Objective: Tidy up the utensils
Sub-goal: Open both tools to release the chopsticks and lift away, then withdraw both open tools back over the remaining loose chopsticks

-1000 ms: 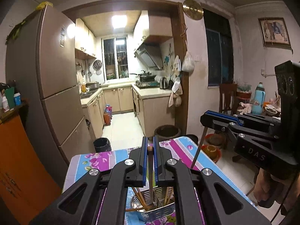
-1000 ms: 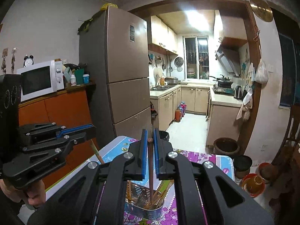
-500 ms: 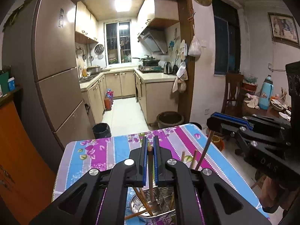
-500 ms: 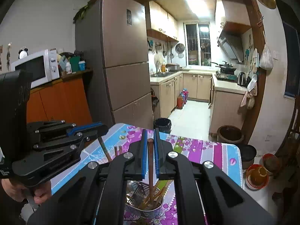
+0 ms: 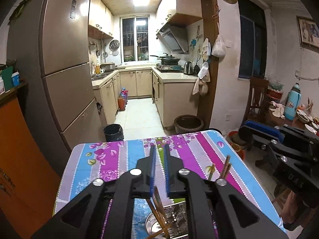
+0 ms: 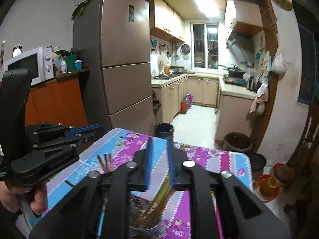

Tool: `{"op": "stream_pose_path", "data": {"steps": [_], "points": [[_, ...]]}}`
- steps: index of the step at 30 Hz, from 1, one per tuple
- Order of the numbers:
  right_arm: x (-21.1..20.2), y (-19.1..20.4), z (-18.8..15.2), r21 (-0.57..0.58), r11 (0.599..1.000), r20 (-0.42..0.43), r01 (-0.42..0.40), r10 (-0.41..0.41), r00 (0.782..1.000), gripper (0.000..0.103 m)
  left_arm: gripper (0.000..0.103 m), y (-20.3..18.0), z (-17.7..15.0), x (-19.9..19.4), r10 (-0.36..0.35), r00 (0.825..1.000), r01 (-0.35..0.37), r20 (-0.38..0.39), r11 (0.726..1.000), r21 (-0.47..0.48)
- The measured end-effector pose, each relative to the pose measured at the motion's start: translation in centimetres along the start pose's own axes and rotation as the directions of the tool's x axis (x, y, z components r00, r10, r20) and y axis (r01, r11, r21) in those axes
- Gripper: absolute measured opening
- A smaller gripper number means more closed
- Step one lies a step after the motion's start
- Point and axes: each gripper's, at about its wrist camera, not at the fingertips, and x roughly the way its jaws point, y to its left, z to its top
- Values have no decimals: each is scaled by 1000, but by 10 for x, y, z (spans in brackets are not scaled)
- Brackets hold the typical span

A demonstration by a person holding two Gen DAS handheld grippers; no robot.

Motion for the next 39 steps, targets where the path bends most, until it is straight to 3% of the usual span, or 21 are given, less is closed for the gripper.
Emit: {"op": "stream_pose_path", "data": {"steps": [2, 11, 17, 22, 29, 39], "points": [[0, -1, 0, -10, 1000, 13, 18, -18, 1000, 25, 24, 1, 0, 1, 2, 1000, -2, 4, 1000, -6], [-9, -13, -4, 7, 1000, 47, 28, -29, 998, 53, 38, 9, -1, 0, 30, 999, -30, 20, 999, -23], [-20, -16, -15, 19, 999, 54, 34, -35, 998, 74, 57, 15, -4, -21, 53, 997, -52, 63, 998, -21], [-33, -13, -22, 27, 999, 73, 45, -47, 996, 87, 65, 19, -7, -40, 70, 993, -67, 94, 997, -32], [-65, 2, -32, 0, 998, 135, 65, -65, 989, 94, 73, 19, -27, -78, 98, 982, -95, 164, 995, -25], [-118, 39, -59, -42, 995, 239, 92, -79, 968, 97, 76, 1, -85, -147, 120, 939, -119, 323, 993, -25]]}}
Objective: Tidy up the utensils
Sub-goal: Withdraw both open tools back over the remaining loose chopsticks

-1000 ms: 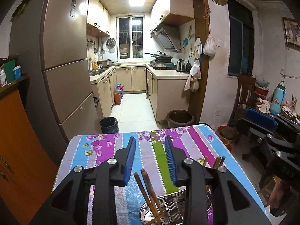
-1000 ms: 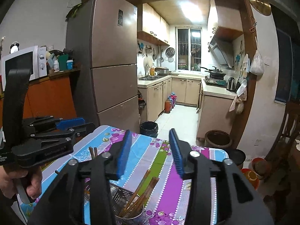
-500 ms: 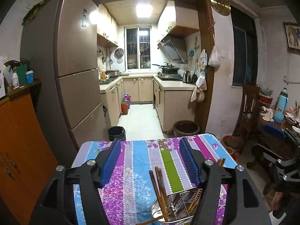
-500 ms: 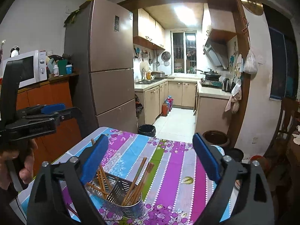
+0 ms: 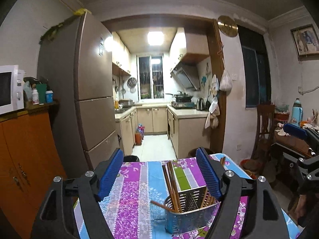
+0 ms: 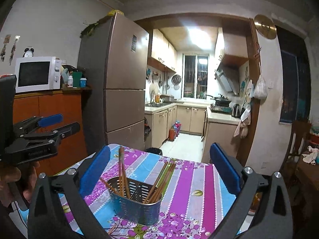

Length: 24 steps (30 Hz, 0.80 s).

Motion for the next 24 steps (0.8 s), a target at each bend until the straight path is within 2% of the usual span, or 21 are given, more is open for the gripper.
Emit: {"op": "stream_pose_path", "data": {"steps": [7, 24], "points": [[-45, 12, -20, 6, 1000, 48, 3, -3, 999, 97, 79, 1, -23, -51, -8, 999, 9, 50, 1000, -28], [-129, 53, -82, 7, 1000, 13, -25, 25, 1000, 97, 79, -19, -96, -148, -68, 995, 68, 74, 998, 1]]}}
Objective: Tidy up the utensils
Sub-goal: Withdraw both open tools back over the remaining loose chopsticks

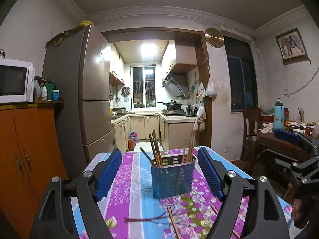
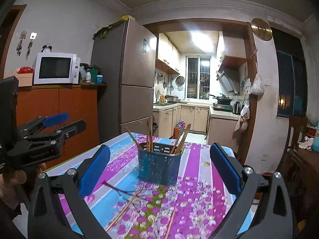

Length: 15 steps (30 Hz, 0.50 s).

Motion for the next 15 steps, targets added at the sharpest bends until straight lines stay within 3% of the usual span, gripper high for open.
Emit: {"op": "stream_pose_path", "data": {"steps": [15], "points": [[-56, 29, -88, -17, 1000, -42, 7, -8, 999, 97, 79, -11, -98, -40, -18, 995, 21, -95, 999, 36]]}}
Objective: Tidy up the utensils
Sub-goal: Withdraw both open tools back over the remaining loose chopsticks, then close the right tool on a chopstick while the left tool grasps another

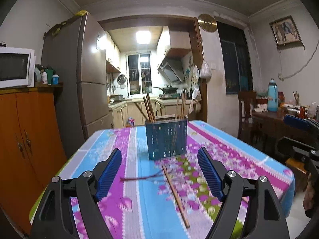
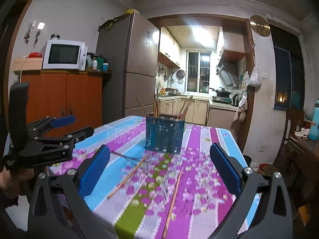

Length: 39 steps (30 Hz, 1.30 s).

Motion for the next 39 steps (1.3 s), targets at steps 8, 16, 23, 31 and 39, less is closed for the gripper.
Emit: {"op": "stream_pose_path", "data": {"steps": [8, 16, 23, 31, 39], "points": [[6, 2, -64, 41, 999, -116, -5, 10, 993, 61, 79, -6, -40, 3, -28, 999, 28, -37, 1000, 7], [15, 4, -104, 55, 998, -204, 9, 3, 979, 41, 79, -12, -69, 15, -43, 995, 44, -93, 999, 10], [23, 2, -129, 68, 997, -245, 38, -20, 969, 30, 79, -13, -82, 24, -37, 991, 39, -125, 999, 13], [29, 1, -138, 67, 997, -259, 46, -27, 965, 19, 79, -16, -91, 25, -44, 989, 47, -138, 999, 17], [32, 2, -136, 98, 994, -265, 46, -19, 964, 15, 65, -29, -103, 31, -106, 976, 112, -190, 993, 23]]}}
